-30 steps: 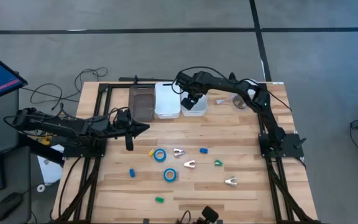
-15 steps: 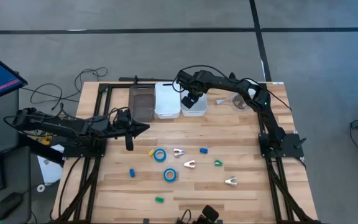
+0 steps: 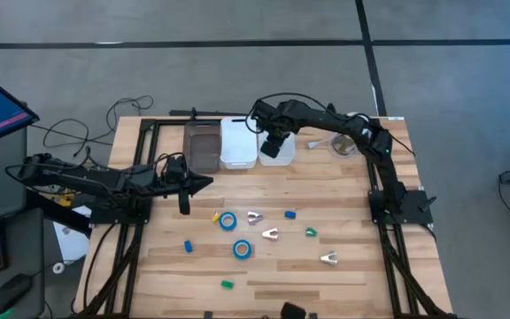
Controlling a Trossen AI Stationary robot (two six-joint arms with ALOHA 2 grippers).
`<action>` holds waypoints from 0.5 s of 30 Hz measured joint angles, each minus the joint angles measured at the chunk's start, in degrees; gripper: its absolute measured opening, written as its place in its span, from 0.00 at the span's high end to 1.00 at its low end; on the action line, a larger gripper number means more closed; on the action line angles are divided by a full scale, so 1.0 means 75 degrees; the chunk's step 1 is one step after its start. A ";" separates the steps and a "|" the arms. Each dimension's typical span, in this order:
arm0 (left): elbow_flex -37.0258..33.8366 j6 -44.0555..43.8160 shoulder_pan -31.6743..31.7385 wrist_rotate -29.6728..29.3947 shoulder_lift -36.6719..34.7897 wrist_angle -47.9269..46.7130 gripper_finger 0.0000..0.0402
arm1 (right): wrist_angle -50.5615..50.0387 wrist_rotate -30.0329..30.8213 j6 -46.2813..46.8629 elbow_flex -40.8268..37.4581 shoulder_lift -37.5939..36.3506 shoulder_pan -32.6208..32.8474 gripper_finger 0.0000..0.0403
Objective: Pick and place Stapler, Stapler remover, tape
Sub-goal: Put the gray staple remover into the left white bin
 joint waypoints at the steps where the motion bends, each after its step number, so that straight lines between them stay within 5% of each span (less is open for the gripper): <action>1: 0.0000 0.0000 0.0000 0.0000 0.0000 0.0001 0.99 | -0.0084 -0.0004 -0.0120 -0.0002 -0.0154 0.0120 0.76; 15: -0.0003 0.0000 0.0000 0.0003 0.0000 -0.0002 0.99 | -0.0790 -0.0478 0.0473 0.0000 -0.2451 0.1808 0.85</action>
